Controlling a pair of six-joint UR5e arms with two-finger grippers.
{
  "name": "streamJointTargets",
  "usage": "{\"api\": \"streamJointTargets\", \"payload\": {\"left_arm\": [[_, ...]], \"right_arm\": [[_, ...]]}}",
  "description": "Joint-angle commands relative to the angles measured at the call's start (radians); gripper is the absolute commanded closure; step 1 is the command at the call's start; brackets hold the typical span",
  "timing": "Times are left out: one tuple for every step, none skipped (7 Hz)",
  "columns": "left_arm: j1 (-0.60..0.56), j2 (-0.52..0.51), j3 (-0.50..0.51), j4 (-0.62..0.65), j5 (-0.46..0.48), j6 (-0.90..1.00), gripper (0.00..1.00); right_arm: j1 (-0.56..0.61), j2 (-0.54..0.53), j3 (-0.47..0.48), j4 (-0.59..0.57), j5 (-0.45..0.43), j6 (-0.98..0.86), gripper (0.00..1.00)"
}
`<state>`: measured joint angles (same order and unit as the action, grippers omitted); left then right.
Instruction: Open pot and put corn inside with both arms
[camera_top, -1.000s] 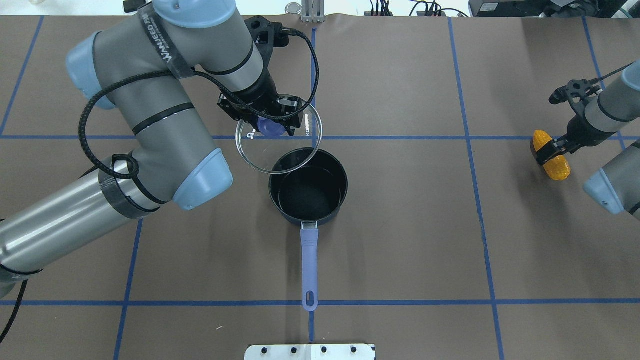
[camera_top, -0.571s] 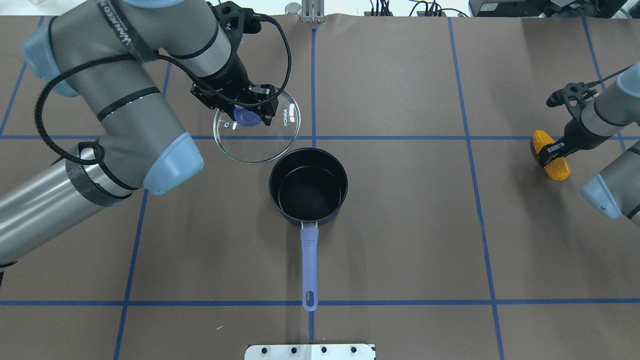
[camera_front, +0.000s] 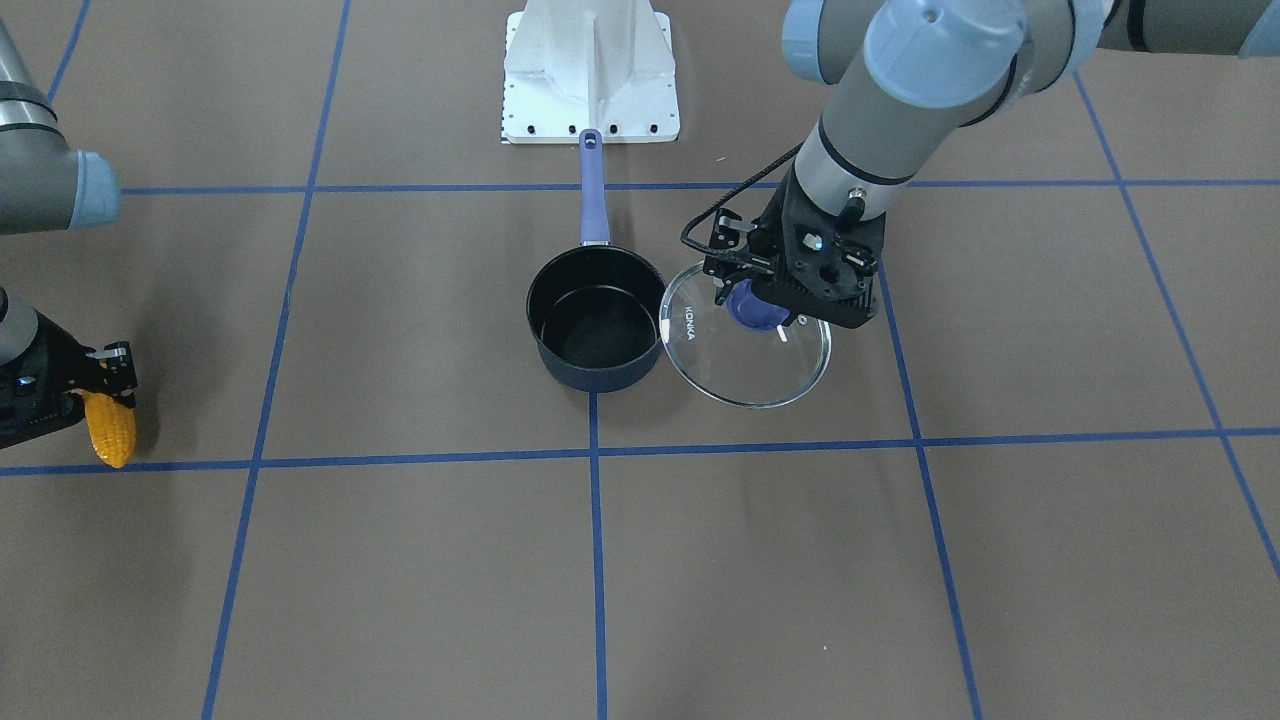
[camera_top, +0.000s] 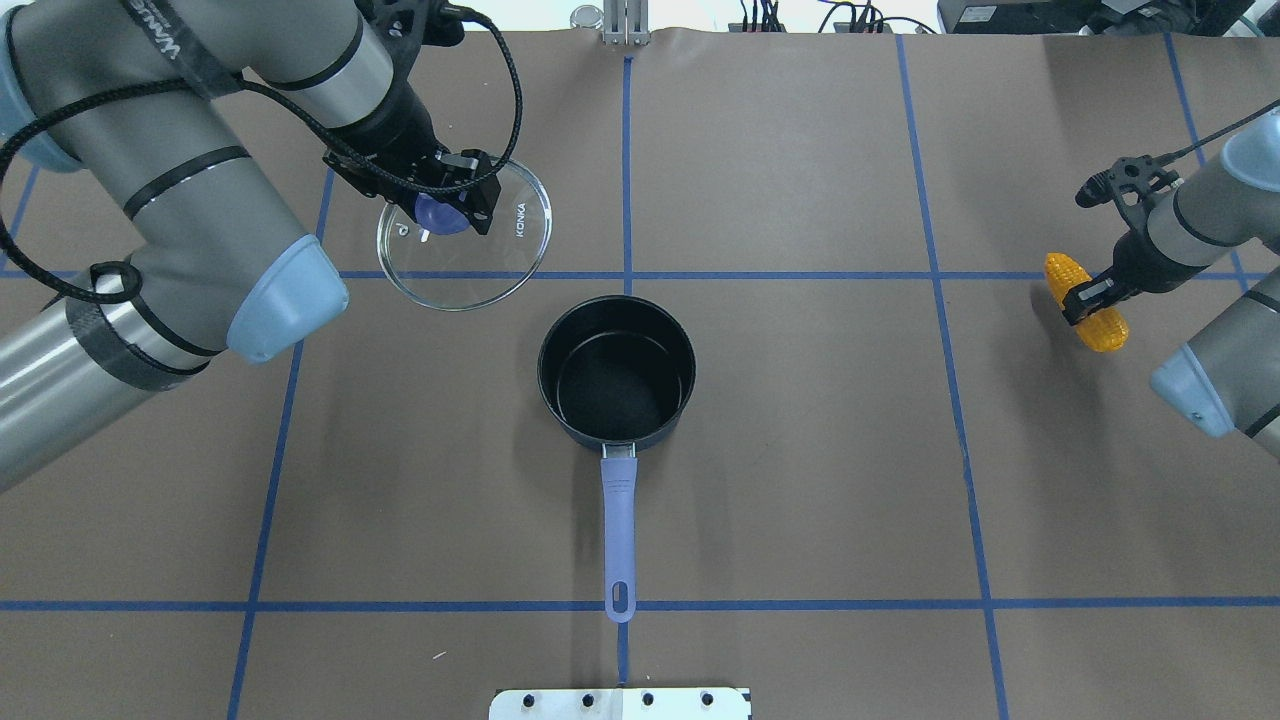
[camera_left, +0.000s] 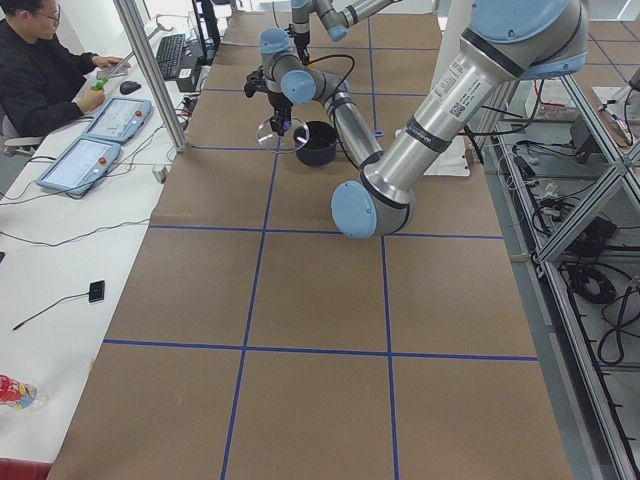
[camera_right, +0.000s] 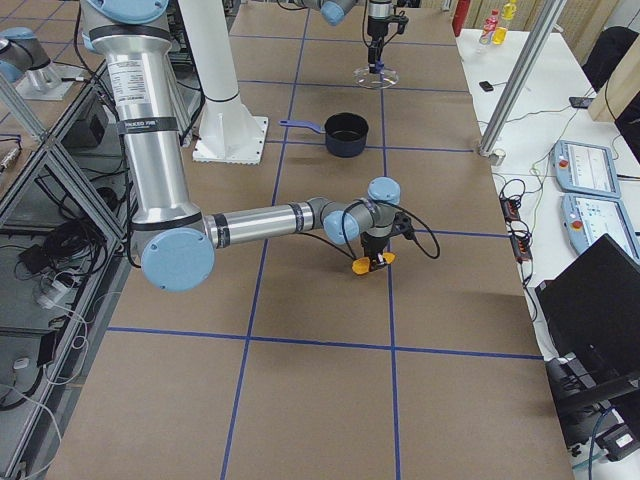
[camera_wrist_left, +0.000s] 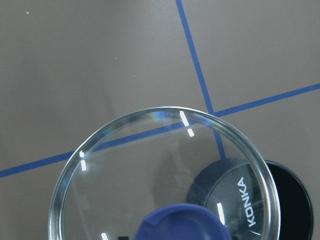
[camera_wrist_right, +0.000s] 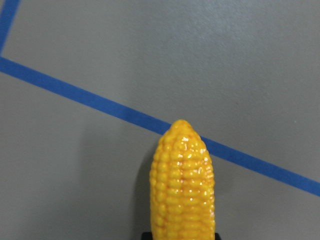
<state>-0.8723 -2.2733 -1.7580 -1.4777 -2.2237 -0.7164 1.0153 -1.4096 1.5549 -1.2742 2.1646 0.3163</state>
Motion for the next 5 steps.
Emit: {"api": "streamJointTargets", "payload": {"left_arm": [[-0.042,0.082,-0.049,0.0,-0.019,0.064,0.36],[-0.062,0.119,-0.052,0.0,-0.02,0.115,0.36],[-0.076,0.171,-0.063,0.0,-0.02,0.177,0.36],[-0.095,0.205,-0.064,-0.003,-0.022,0.211,0.36],[-0.106,0.251,-0.064,-0.013,-0.024,0.277,0.36]], "right_arm": [[-0.011,0.073,0.179,-0.284,0.003,0.001,0.67],[-0.018,0.168,0.247,-0.457,0.003,0.009,0.67],[-0.055,0.246,0.273,-0.543,0.001,0.023,0.67],[-0.087,0.292,0.28,-0.551,0.015,0.089,0.67],[-0.133,0.363,0.274,-0.548,0.021,0.177,0.67]]}}
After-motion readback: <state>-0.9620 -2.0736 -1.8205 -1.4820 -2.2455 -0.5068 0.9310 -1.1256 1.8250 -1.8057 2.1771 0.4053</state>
